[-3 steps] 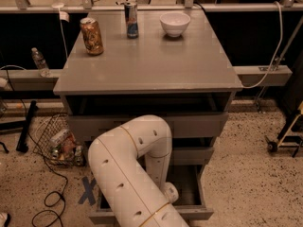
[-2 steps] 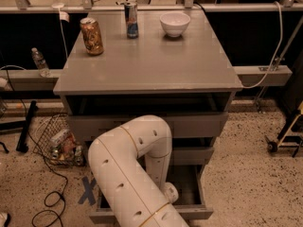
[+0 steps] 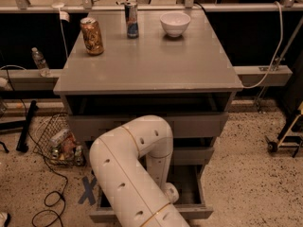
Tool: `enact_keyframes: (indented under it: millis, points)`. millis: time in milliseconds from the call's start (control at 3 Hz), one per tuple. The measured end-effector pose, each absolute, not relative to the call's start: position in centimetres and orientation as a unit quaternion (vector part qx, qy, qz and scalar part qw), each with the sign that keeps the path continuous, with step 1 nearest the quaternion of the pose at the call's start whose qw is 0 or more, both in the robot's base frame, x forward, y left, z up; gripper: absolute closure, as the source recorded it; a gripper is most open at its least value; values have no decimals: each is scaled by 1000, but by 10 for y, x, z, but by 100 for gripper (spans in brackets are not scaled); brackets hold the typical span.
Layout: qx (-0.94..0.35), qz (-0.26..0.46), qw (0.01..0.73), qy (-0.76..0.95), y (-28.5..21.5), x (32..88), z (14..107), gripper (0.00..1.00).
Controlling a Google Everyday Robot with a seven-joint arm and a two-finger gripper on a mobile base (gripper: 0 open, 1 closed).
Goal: Place pepsi can into bottom drawer
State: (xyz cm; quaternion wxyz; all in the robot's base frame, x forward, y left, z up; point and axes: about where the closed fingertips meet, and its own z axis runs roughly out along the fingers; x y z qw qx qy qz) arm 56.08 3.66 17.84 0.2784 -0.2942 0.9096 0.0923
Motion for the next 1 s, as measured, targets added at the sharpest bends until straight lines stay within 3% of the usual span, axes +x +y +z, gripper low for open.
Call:
enact_keyframes:
  millis: [333, 1000]
  points:
    - [-267, 117, 302, 908, 34, 568, 192, 0]
    - [-169, 172, 366, 899, -37, 586, 231, 0]
